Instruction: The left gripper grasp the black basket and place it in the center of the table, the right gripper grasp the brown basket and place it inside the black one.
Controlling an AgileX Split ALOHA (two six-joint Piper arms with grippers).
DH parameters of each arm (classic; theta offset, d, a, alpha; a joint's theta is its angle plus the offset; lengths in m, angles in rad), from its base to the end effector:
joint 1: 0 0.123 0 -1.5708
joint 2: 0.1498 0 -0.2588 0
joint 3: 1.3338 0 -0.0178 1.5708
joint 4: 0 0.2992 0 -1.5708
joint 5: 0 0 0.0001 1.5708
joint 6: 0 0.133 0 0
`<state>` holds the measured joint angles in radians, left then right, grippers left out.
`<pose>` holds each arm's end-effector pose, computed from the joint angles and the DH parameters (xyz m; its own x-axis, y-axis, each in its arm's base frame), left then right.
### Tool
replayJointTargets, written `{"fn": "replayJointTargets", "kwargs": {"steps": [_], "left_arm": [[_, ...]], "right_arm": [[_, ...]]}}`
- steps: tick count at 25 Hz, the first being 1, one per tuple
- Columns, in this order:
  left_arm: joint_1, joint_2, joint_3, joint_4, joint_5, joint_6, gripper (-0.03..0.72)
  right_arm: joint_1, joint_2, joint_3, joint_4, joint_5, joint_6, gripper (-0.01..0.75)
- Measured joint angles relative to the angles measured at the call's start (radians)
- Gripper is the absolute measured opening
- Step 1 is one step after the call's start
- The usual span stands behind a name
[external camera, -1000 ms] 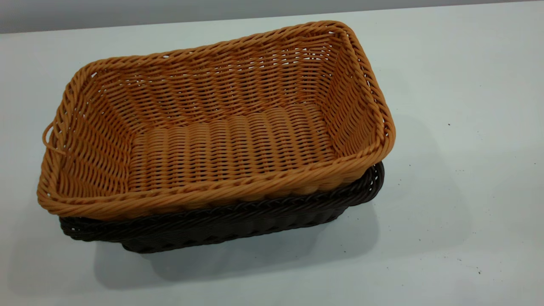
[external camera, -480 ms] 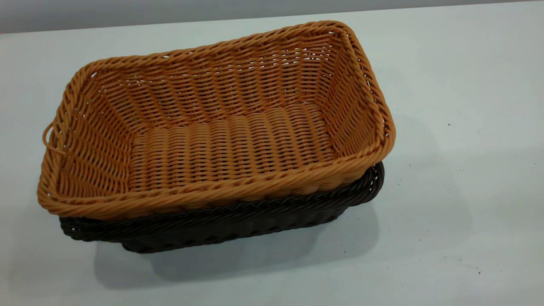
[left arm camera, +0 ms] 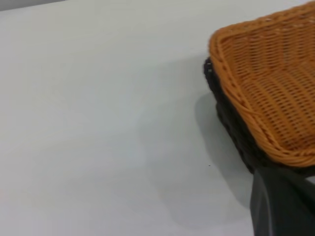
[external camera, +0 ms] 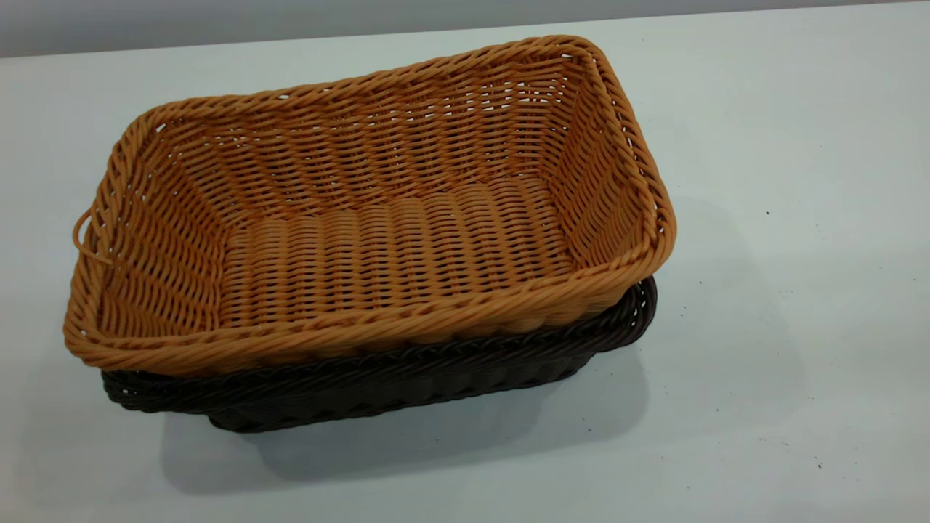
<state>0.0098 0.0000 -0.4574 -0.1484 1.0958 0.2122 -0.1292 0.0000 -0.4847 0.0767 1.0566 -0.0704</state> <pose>0.1035 -0.0165 0.2632 -0.4997 0.1373 -0.8552 0.1761 0.9828 0.0549 0.1038 -0.0045 0.2768 -0.4630 0.0273 -0.8859 0.0549 0.9985 0.0021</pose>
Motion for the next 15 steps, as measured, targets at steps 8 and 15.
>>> {"fn": "replayJointTargets", "kwargs": {"steps": [8,15], "left_arm": [[0.008,0.000,0.000,0.000,-0.001,0.000,-0.001],[0.005,0.000,0.000,0.000,-0.001,-0.001,-0.001]], "right_arm": [[0.000,0.000,0.000,0.000,0.000,0.000,0.006],[0.000,0.000,0.000,0.000,0.000,0.000,0.006]]}}
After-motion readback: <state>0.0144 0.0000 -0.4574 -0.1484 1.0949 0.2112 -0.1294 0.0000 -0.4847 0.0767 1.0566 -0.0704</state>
